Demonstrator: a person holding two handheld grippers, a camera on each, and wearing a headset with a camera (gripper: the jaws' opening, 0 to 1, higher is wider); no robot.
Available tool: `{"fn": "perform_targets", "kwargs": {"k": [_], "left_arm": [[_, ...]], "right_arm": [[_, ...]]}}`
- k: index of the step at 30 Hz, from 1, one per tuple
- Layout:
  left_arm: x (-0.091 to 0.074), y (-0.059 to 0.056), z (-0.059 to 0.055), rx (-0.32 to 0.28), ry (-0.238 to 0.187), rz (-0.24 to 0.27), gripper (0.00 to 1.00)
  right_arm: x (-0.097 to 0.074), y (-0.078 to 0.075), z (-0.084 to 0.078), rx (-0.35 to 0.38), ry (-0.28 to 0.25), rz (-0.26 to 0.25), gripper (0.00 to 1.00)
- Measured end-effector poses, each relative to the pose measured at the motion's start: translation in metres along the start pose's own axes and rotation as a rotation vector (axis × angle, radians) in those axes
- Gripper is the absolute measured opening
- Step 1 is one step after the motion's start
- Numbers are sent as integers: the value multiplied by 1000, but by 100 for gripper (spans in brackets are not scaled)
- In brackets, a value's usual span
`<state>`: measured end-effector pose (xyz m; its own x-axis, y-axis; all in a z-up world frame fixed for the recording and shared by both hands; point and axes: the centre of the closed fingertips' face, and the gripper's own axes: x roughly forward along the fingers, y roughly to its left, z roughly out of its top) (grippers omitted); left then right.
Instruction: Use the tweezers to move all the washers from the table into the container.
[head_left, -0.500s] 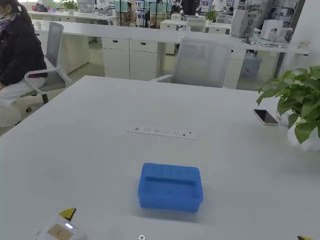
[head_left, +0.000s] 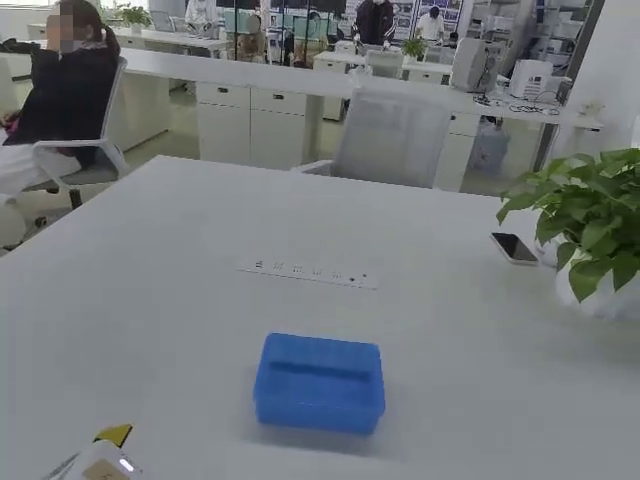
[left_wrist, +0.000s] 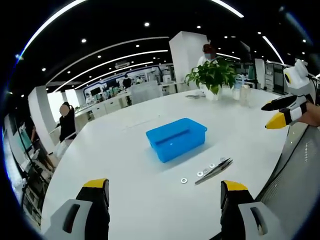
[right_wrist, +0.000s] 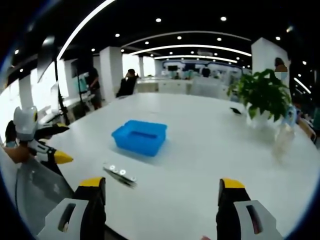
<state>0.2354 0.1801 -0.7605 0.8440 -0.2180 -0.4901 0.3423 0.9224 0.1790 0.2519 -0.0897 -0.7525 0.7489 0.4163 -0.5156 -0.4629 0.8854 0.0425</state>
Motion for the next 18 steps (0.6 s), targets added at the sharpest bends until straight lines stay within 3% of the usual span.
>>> {"fn": "perform_targets", "kwargs": {"k": [8, 15, 18], "left_arm": [[1, -2, -1, 1, 4, -11, 94], [1, -2, -1, 10, 7, -9, 92], [-1, -3, 3, 16, -17, -7, 91]], "right_arm": [[0, -2, -1, -16, 11, -21, 91], [1, 0, -4, -19, 24, -9, 90], [2, -1, -5, -18, 29, -7, 90]]}}
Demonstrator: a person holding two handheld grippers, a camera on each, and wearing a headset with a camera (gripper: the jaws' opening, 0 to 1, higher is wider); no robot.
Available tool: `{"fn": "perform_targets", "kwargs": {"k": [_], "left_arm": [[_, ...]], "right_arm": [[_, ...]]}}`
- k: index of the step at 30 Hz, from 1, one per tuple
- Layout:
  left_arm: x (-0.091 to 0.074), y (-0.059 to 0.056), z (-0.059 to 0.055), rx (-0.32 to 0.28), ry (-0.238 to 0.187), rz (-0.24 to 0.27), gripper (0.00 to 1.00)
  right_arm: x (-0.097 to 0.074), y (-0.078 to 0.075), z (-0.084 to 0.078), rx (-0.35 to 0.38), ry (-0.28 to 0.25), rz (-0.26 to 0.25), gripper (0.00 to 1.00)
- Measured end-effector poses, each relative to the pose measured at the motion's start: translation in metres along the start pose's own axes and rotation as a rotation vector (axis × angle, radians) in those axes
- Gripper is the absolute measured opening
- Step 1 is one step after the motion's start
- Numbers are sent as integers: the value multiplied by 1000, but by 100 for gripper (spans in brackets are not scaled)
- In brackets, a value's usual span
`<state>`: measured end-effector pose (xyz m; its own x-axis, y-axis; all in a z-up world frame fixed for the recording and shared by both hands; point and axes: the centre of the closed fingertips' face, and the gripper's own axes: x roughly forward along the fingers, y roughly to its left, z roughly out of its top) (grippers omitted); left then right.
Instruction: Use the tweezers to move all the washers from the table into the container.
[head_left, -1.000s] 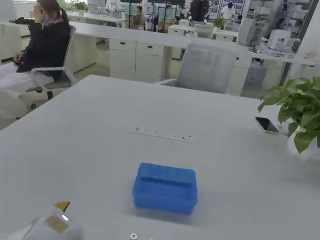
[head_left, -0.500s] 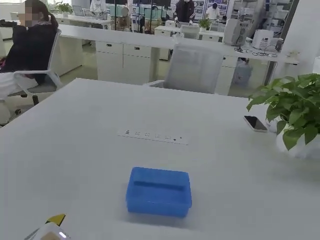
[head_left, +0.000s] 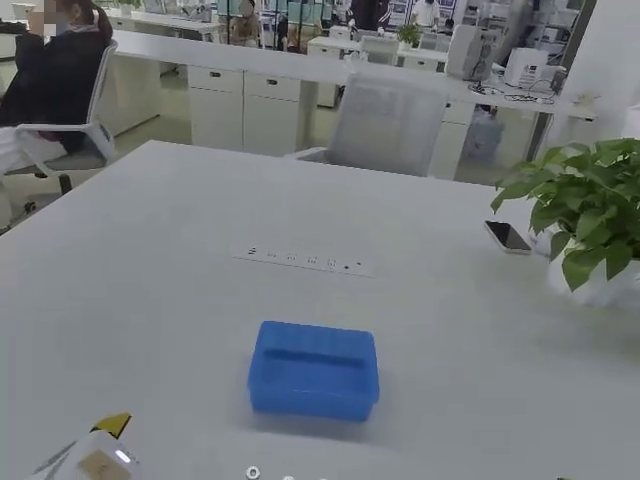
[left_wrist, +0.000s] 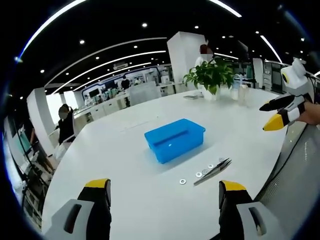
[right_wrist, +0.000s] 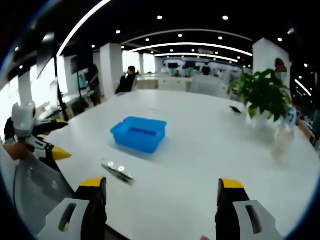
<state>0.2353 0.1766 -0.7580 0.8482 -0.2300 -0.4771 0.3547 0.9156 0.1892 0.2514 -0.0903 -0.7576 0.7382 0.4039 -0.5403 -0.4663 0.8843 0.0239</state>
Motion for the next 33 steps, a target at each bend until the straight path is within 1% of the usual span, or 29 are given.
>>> {"fn": "perform_targets", "kwargs": {"k": [5, 8, 10, 13, 17, 21, 24, 28, 30, 33], "left_arm": [[1, -1, -1, -8, 2, -5, 92], [1, -3, -2, -12, 10, -18, 93], [2, -3, -3, -2, 16, -17, 93], [2, -4, -2, 3, 9, -20, 93], [3, -6, -5, 9, 26, -26, 93], [1, -4, -1, 18, 5, -19, 90], [0, -3, 1, 7, -5, -18, 90], [0, -1, 1, -15, 0, -21, 89], [0, -1, 2, -26, -6, -23, 89], [0, -2, 2, -40, 2, -43, 87]], "right_arm": [[0, 1, -1, -7, 3, -1, 90], [0, 1, -1, -14, 6, -2, 90], [0, 1, -1, -17, 6, -2, 90], [0, 1, -1, -18, 6, -5, 90], [0, 0, -2, -16, 11, -8, 90], [1, 0, -3, -23, 15, -6, 90], [1, 1, -3, -28, 20, -5, 90], [1, 1, -4, -27, 24, -4, 90], [2, 1, -5, -26, 29, -4, 90], [3, 1, -6, -27, 38, -1, 89]]}}
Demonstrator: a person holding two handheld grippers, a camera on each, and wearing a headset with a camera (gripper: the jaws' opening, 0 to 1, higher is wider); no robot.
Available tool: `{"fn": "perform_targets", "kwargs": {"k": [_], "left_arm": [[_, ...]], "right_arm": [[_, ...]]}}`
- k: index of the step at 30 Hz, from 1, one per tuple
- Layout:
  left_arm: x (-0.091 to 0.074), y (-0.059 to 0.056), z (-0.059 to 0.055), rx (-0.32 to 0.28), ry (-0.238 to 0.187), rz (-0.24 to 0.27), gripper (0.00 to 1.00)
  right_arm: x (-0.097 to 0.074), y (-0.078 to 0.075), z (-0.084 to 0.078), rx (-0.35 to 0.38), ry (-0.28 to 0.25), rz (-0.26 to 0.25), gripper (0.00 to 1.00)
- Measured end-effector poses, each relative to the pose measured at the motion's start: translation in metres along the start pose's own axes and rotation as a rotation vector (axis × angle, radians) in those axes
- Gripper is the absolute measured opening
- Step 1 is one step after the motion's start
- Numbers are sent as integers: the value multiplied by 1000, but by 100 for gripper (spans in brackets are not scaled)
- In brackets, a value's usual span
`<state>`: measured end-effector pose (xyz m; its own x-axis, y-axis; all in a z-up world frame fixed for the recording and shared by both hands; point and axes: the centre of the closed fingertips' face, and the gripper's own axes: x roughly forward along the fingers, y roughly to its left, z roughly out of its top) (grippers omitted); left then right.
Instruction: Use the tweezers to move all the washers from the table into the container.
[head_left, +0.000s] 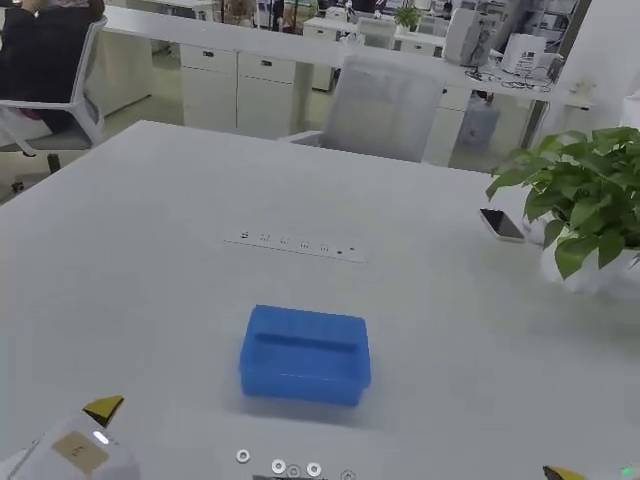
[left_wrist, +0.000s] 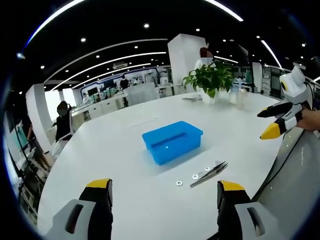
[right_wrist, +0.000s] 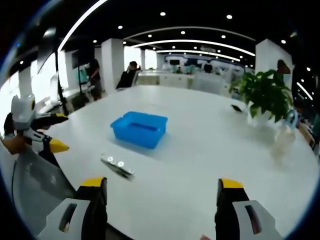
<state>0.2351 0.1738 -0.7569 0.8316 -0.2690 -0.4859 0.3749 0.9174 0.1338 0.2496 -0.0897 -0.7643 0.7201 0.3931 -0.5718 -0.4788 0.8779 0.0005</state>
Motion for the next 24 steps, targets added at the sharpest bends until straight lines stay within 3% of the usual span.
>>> {"fn": "perform_targets", "kwargs": {"k": [3, 5, 9, 11, 18, 21, 24], "left_arm": [[1, -5, -1, -2, 25, -30, 81], [3, -13, -2, 25, 49, -80, 74], [10, -23, -14, 99, 162, -172, 55], [15, -28, -18, 102, 195, -223, 48], [36, -35, -24, 148, 254, -318, 35], [45, -42, -34, 199, 323, -382, 30], [57, -46, -37, 212, 341, -405, 27]], "right_arm": [[1, 2, -2, -7, 15, 5, 89], [2, 2, -3, -10, 21, 6, 89], [3, 2, -6, -9, 34, 6, 89], [3, 3, -7, -5, 39, 11, 89], [4, 2, -9, -7, 54, 7, 88], [3, 0, -9, -3, 52, -3, 88], [3, -1, -9, 2, 55, -5, 88]]}}
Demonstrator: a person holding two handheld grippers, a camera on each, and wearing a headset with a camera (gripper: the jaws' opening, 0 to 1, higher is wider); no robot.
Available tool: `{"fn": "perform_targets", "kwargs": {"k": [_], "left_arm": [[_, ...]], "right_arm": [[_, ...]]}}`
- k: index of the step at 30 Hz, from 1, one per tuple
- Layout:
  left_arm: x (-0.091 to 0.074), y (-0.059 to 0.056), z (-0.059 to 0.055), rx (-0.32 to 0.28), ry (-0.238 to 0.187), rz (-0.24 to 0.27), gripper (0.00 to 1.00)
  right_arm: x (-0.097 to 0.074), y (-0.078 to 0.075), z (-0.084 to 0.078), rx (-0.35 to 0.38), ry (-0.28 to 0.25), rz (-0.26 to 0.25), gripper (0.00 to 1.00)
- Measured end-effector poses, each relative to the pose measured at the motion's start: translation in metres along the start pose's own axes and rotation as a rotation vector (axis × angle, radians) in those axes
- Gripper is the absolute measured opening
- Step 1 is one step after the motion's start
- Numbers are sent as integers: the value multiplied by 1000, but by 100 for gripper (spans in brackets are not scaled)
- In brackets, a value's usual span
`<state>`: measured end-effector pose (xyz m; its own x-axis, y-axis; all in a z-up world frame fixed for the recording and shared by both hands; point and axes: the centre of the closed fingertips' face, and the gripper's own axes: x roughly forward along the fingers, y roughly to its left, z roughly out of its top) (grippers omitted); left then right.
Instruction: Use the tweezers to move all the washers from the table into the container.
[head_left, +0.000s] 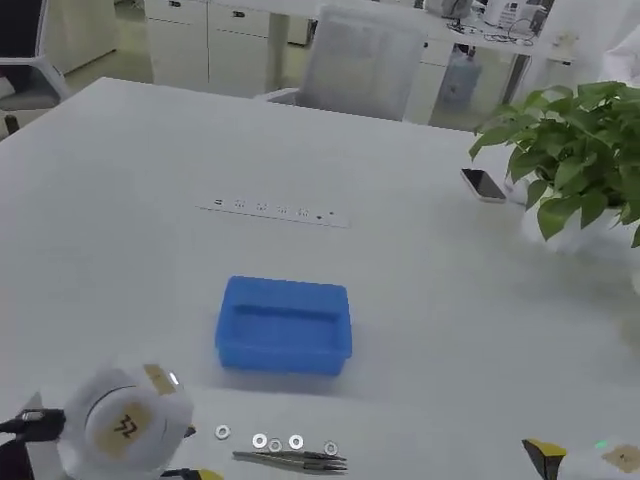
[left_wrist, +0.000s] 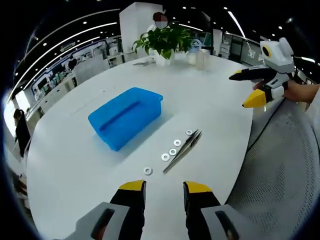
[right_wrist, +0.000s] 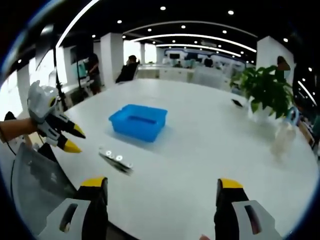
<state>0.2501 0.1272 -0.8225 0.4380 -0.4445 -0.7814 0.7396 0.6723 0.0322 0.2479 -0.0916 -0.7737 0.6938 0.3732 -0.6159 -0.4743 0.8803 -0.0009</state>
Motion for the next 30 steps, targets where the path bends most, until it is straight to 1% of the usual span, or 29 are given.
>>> {"fn": "perform_targets", "kwargs": {"k": [2, 3, 5, 6, 8, 10, 14, 16, 18, 20, 21, 22, 24, 25, 28, 29, 30], "left_arm": [[9, -1, 1, 9, 9, -26, 26], [12, -2, 1, 13, 13, -34, 23], [21, -2, 2, 25, 25, -48, 20], [24, -2, 2, 24, 32, -54, 21], [31, -4, 0, 21, 54, -77, 18], [37, -3, 0, 38, 61, -79, 16], [47, -7, 2, 58, 73, -110, 13], [49, -8, 3, 73, 77, -116, 11], [52, -10, 4, 84, 78, -125, 6], [53, -12, 3, 114, 81, -138, 1], [53, -14, 4, 147, 66, -146, 1], [52, -15, 2, 146, 80, -147, 1], [52, -14, 2, 166, 77, -147, 0], [52, -16, 1, 187, 81, -164, 0], [50, -20, 2, 238, 72, -177, 0], [49, -20, 3, 272, 64, -168, 0], [47, -20, 3, 288, 62, -167, 0]], "right_arm": [[0, 0, -1, -2, 3, -1, 88], [0, 0, -1, -4, 5, -2, 88], [0, 0, -1, -8, 8, -4, 88], [1, 0, -2, -9, 10, -5, 88], [1, 0, -2, -11, 13, -7, 88], [1, 0, -2, -11, 15, -6, 88], [1, 0, -4, -14, 23, -7, 88], [1, 0, -4, -16, 27, -8, 88], [2, 0, -5, -16, 29, -9, 88], [2, 0, -5, -16, 32, -8, 88], [2, 0, -5, -17, 34, -7, 88], [2, 0, -6, -19, 37, -6, 88], [3, 1, -6, -22, 40, -4, 87], [3, 2, -7, -27, 41, -3, 87], [3, 3, -8, -37, 47, -1, 87], [3, 3, -8, -42, 48, 0, 87], [3, 4, -7, -45, 48, 0, 87]]}}
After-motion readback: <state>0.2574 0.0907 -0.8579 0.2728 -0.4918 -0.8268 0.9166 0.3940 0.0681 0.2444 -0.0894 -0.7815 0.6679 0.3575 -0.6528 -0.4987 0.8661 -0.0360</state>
